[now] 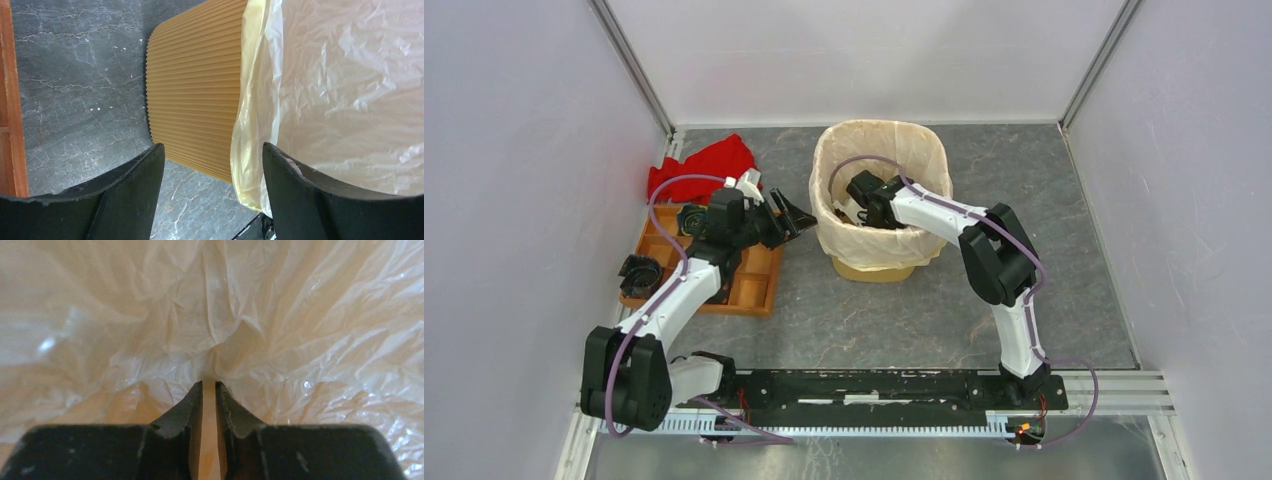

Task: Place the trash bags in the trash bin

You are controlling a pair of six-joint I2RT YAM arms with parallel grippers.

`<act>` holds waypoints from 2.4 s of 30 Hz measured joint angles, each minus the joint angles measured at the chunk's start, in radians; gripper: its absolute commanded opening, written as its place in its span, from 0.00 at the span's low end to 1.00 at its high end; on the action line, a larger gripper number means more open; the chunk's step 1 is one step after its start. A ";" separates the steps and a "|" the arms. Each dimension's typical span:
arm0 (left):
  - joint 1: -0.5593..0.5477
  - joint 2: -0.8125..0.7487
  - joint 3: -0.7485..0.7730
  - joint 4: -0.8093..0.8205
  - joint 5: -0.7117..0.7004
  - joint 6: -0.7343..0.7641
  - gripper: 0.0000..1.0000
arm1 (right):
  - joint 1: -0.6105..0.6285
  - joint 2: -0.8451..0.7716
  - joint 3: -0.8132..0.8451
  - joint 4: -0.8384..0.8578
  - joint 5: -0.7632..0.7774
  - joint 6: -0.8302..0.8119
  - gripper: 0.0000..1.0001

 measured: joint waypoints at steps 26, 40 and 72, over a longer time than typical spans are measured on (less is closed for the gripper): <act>0.000 -0.148 -0.032 -0.109 -0.070 0.027 0.81 | 0.010 -0.010 0.255 -0.172 0.034 0.080 0.53; 0.000 -0.219 -0.049 -0.158 -0.090 0.040 0.82 | 0.022 -0.208 0.238 -0.116 0.018 0.104 0.60; -0.013 -0.617 -0.320 0.063 -0.055 0.329 0.97 | 0.023 -1.474 -0.594 0.427 -0.001 0.227 0.98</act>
